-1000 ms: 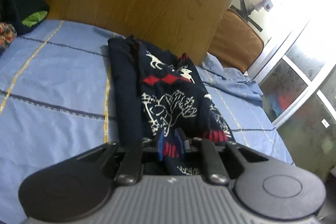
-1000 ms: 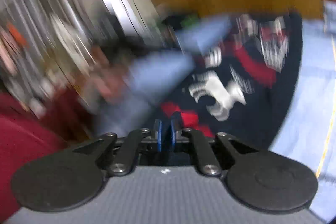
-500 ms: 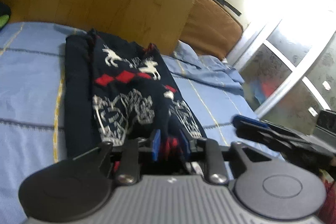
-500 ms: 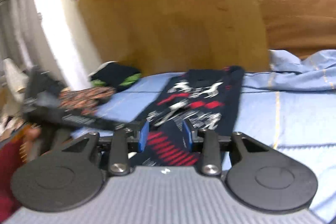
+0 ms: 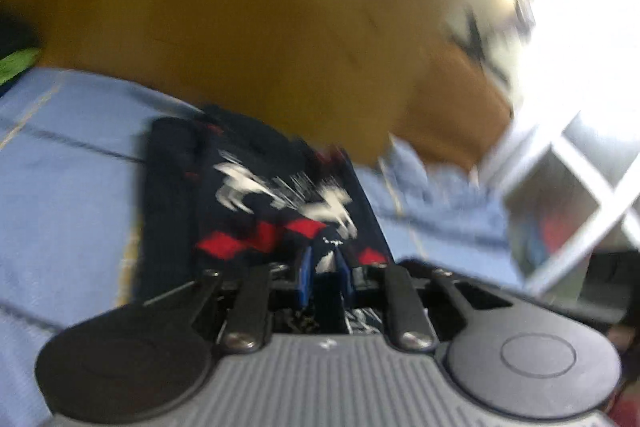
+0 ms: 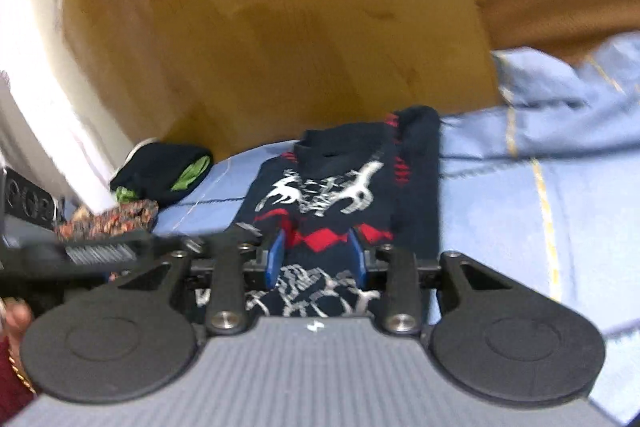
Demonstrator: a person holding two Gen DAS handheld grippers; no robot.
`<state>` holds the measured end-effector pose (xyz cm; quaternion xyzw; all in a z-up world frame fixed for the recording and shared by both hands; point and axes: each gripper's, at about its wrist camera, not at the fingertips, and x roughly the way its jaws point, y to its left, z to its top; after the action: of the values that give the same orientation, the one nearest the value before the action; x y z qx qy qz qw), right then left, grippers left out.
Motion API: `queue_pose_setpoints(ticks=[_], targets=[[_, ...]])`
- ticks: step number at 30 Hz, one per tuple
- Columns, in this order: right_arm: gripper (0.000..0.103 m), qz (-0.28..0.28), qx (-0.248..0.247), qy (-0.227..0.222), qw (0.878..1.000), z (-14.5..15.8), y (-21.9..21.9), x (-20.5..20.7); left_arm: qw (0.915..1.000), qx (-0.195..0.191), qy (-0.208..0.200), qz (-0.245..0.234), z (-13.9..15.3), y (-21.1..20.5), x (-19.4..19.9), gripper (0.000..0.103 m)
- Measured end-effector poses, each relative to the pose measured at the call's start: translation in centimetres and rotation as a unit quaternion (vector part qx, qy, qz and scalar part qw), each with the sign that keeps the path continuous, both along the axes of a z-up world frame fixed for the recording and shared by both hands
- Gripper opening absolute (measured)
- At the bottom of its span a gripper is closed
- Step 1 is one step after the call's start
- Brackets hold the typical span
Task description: Fold small clothes
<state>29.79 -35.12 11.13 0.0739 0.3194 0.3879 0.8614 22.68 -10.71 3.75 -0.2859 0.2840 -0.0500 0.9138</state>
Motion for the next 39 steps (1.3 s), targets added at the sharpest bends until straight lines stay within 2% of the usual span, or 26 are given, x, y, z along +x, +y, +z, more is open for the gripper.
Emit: queue_pose_setpoints(ticks=[2, 4, 6, 8, 10, 12, 13, 15, 17, 19, 21, 24, 26, 30, 32, 34, 35, 36, 37, 38, 39], targets=[[0.039, 0.014, -0.026, -0.014, 0.999, -0.2, 2.1, 0.2, 0.9993, -0.029, -0.008, 0.024, -0.5, 1.7, -1.4, 0.014], [0.040, 0.022, -0.053, -0.019, 0.998, -0.6, 4.0, 0.4, 0.9983, -0.039, -0.013, 0.041, -0.6, 2.4, -2.1, 0.012], [0.053, 0.033, -0.086, -0.021, 0.995, -1.0, 5.9, 0.5, 0.9972, -0.041, -0.021, 0.059, -0.5, 3.0, -2.9, 0.012], [0.061, 0.049, -0.129, -0.031, 0.990, -1.7, 7.5, 0.4, 0.9961, -0.047, -0.025, 0.071, -0.5, 3.5, -3.0, 0.011], [0.060, 0.065, -0.171, -0.073, 0.980, -2.5, 8.8, -0.4, 0.9958, -0.057, -0.022, 0.069, -0.7, 4.1, -2.6, 0.011], [0.035, 0.085, -0.223, -0.139, 0.961, -3.1, 9.5, -1.7, 0.9962, -0.060, -0.016, 0.061, -1.0, 4.2, -2.4, 0.011], [0.030, 0.089, -0.226, -0.153, 0.958, -3.2, 9.3, -2.0, 0.9966, -0.059, -0.015, 0.055, -1.1, 4.3, -2.3, 0.011], [0.010, 0.081, -0.195, -0.127, 0.969, -2.7, 8.0, -1.4, 0.9976, -0.053, -0.014, 0.042, -1.0, 3.7, -2.0, 0.011], [0.010, 0.063, -0.159, -0.103, 0.980, -2.1, 6.6, -0.8, 0.9983, -0.046, -0.013, 0.034, -0.9, 3.2, -1.9, 0.011], [0.010, 0.033, -0.093, -0.074, 0.992, -1.1, 4.0, -0.4, 0.9986, -0.043, -0.011, 0.029, -0.9, 2.9, -1.8, 0.011], [0.010, 0.000, -0.006, -0.051, 0.999, -0.1, 0.5, -0.2, 0.9987, -0.039, -0.007, 0.031, -1.0, 2.8, -1.7, 0.011], [0.010, -0.022, 0.118, -0.043, 0.992, 0.9, -4.3, -0.5, 0.9988, -0.038, 0.005, 0.030, -1.2, 2.4, -0.8, 0.011], [0.010, -0.021, 0.161, -0.047, 0.986, 1.3, -5.9, -0.8, 0.9990, -0.041, 0.015, 0.011, -1.4, 1.6, 0.5, 0.011], [0.010, -0.003, 0.167, -0.030, 0.985, 1.3, -4.9, 0.1, 0.9972, -0.036, 0.058, -0.030, -3.1, -0.5, 3.5, 0.011], [0.013, 0.018, 0.156, -0.013, 0.987, 0.7, -3.1, 0.5, 0.9967, -0.045, 0.064, -0.022, -3.6, -0.3, 3.4, 0.011], [0.025, 0.039, 0.103, 0.019, 0.994, -0.6, -0.1, 1.5, 0.9975, -0.048, 0.052, 0.008, -3.1, 1.2, 2.3, 0.011], [0.043, 0.051, 0.052, 0.032, 0.997, -1.5, 1.5, 2.0, 0.9974, -0.050, 0.042, 0.032, -2.8, 2.4, 1.3, 0.013], [0.043, 0.058, 0.013, 0.029, 0.998, -2.2, 2.7, 1.9, 0.9968, -0.054, 0.035, 0.048, -2.5, 3.3, 0.5, 0.013], [0.045, 0.062, 0.009, 0.006, 0.998, -2.5, 2.9, 1.4, 0.9961, -0.056, 0.029, 0.061, -2.2, 4.2, -0.1, 0.014], [0.051, 0.071, 0.011, 0.005, 0.997, -2.3, 2.8, 1.2, 0.9957, -0.054, 0.025, 0.071, -1.9, 4.9, -0.6, 0.017], [0.050, 0.074, 0.019, 0.007, 0.997, -2.0, 2.5, 1.2, 0.9958, -0.048, 0.022, 0.075, -1.6, 5.3, -0.7, 0.018]])
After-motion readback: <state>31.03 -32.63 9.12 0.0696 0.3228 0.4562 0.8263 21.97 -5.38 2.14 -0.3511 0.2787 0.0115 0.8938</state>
